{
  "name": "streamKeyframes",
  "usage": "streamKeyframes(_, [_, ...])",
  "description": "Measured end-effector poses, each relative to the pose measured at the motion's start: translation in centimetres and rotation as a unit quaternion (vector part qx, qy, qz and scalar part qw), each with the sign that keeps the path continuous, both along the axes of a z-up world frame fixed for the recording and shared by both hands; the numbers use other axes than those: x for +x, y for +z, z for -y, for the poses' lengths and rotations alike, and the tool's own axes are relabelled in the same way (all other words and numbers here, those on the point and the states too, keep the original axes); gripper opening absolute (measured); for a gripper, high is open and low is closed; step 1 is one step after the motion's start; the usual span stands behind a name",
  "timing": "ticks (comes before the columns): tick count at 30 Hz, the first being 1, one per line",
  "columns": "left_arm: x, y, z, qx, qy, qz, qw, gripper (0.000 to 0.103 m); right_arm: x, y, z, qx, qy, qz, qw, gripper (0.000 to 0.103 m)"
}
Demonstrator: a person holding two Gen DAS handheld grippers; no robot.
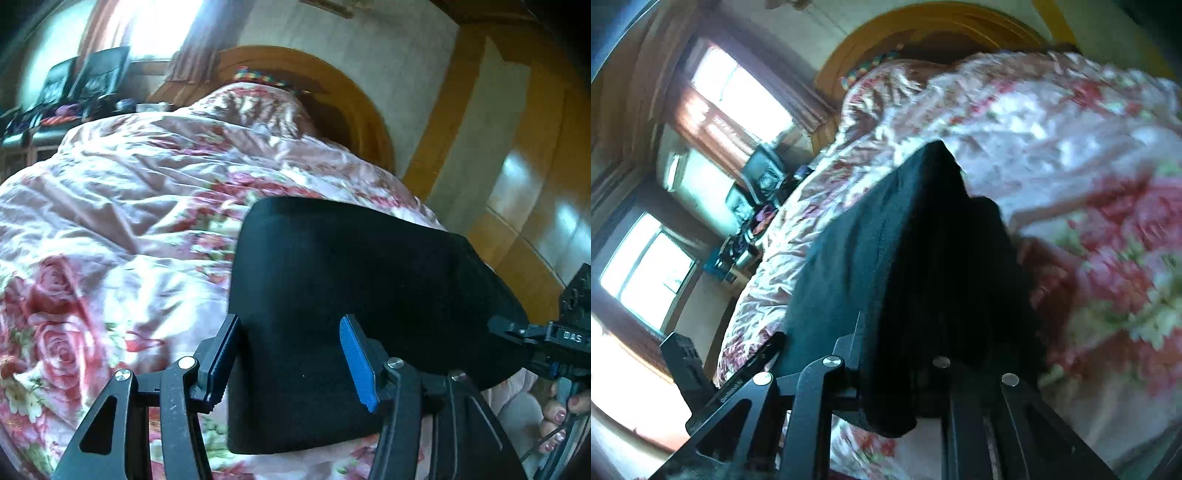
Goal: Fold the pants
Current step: 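Fold the held edge over with the left tool toward the right tool and press flat, then press the folded black bundle flat with the left tool while the right tool holds its side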
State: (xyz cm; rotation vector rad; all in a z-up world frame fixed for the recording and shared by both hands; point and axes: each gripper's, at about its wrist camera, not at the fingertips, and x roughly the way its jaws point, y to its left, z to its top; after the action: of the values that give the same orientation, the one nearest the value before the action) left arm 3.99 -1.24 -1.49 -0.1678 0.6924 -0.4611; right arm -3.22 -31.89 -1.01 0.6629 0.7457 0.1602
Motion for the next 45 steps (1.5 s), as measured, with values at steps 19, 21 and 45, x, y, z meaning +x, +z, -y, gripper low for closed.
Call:
streamKeyframes(19, [2.2, 4.8, 4.8, 0.057, -0.014, 0.024, 0.998, 0.062, 3.0, 6.9, -1.6, -0.165, 0.006, 0.067, 0.984, 0.042])
streamKeyframes(21, [3.5, 5.0, 6.8, 0.092, -0.027, 0.023, 0.9951, 0.062, 5.5, 6.8, -2.9, -0.201, 0.035, 0.051, 0.978, 0.042])
streamKeyframes(45, [9.5, -0.1, 11.8, 0.207, -0.017, -0.032, 0.9778, 0.07, 10.9, -0.1, 0.2, -0.156, 0.0, -0.006, 0.988, 0.018])
